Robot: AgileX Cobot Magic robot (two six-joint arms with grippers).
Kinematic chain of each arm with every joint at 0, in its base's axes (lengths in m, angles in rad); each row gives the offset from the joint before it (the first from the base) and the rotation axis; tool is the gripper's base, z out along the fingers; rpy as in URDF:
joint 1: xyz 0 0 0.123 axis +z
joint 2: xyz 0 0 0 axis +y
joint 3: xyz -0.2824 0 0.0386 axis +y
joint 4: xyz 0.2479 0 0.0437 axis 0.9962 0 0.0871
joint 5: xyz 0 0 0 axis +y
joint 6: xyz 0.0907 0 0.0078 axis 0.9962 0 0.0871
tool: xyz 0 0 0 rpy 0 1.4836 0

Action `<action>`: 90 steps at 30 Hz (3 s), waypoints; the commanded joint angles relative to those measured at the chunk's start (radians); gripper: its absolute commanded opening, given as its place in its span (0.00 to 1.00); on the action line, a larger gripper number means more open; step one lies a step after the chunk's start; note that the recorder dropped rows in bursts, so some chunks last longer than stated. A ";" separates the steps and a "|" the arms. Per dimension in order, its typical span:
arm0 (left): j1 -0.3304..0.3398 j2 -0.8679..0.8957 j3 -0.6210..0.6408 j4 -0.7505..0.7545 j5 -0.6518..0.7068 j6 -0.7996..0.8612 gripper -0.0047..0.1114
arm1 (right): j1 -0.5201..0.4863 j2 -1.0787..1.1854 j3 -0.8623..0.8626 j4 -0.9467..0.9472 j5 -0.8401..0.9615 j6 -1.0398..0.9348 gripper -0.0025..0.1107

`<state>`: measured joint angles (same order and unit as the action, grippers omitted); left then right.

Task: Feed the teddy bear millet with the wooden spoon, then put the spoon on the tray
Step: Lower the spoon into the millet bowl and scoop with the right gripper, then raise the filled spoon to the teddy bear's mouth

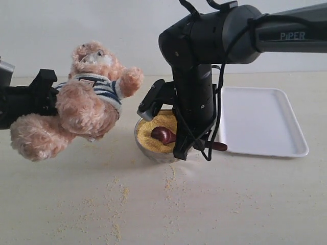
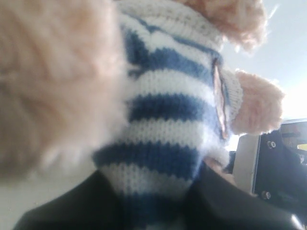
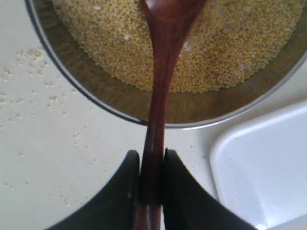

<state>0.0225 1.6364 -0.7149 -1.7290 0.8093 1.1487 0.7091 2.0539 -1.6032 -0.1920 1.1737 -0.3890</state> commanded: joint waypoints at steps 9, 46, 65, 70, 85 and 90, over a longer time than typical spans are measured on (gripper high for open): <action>-0.008 -0.007 -0.006 -0.015 0.021 -0.004 0.08 | 0.000 0.003 -0.002 0.011 0.047 0.128 0.02; -0.008 -0.007 -0.006 -0.015 0.018 0.023 0.08 | -0.002 0.001 -0.002 0.173 0.047 0.180 0.02; -0.008 -0.007 -0.006 -0.015 0.018 0.025 0.08 | -0.002 -0.068 -0.004 0.021 0.047 0.257 0.02; -0.008 -0.007 -0.006 -0.015 0.018 0.058 0.08 | -0.002 -0.096 -0.004 0.049 0.047 0.257 0.02; -0.008 -0.007 -0.006 -0.015 0.029 0.079 0.08 | -0.154 -0.117 -0.004 0.457 0.047 0.114 0.02; -0.008 -0.007 -0.006 0.023 0.031 0.081 0.08 | -0.154 -0.117 -0.004 0.465 0.047 0.134 0.02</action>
<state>0.0225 1.6364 -0.7149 -1.7246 0.8169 1.2209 0.5601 1.9541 -1.6032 0.2799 1.2157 -0.2602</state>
